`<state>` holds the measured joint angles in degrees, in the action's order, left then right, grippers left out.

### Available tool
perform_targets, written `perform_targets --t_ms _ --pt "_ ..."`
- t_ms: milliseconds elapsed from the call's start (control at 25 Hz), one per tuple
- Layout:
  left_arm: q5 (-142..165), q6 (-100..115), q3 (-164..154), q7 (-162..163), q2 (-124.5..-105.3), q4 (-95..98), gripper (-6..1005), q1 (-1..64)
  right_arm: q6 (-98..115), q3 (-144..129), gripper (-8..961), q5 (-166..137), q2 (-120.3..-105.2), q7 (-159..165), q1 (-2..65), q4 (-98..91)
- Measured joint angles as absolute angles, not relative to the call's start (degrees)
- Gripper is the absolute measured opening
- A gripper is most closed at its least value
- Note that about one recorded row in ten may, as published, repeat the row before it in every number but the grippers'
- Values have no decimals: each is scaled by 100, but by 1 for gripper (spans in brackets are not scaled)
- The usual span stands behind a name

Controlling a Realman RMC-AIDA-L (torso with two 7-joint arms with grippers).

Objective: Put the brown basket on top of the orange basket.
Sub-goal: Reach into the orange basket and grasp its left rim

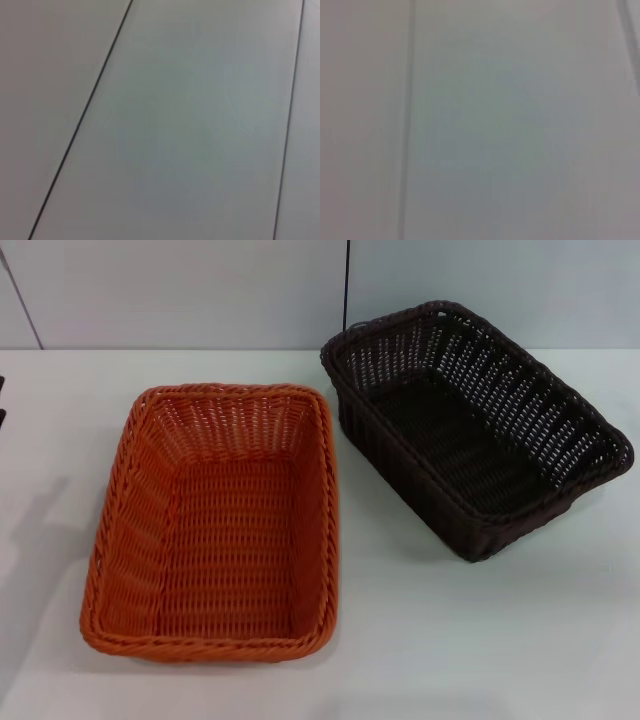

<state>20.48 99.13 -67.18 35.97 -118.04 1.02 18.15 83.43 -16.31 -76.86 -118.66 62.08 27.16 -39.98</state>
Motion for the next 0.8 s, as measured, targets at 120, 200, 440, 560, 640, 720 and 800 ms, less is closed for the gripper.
perform_targets --t_ms 120,200,440,560,640,720,800 --pt "2047 9760 -6773 3608 -11799 173 630 1815 8326 -1592 621 -7172 -11885 5628 2658 -3452" --pt "2047 9581 -6800 3614 -11796 197 630 1830 8303 -1587 621 -6886 -11885 5272 2652 -3096" --pt "2048 9300 -6848 3507 -11817 246 630 1915 8160 -1582 621 -6182 -11879 4605 2655 -2378" --pt "2048 9294 -6911 3478 -11817 418 629 1908 8126 -1581 621 -5942 -11879 4443 2653 -2217" --pt "2049 9227 -6946 3524 -11804 489 629 1909 8112 -1585 621 -5919 -11880 4439 2651 -2188" --pt "2049 9115 -6958 3628 -11793 574 629 1914 8130 -1590 621 -5914 -11882 4439 2656 -2163" --pt "2073 8560 -7003 4099 -11758 924 629 1915 8131 -1588 621 -5912 -11882 4439 2656 -2153"
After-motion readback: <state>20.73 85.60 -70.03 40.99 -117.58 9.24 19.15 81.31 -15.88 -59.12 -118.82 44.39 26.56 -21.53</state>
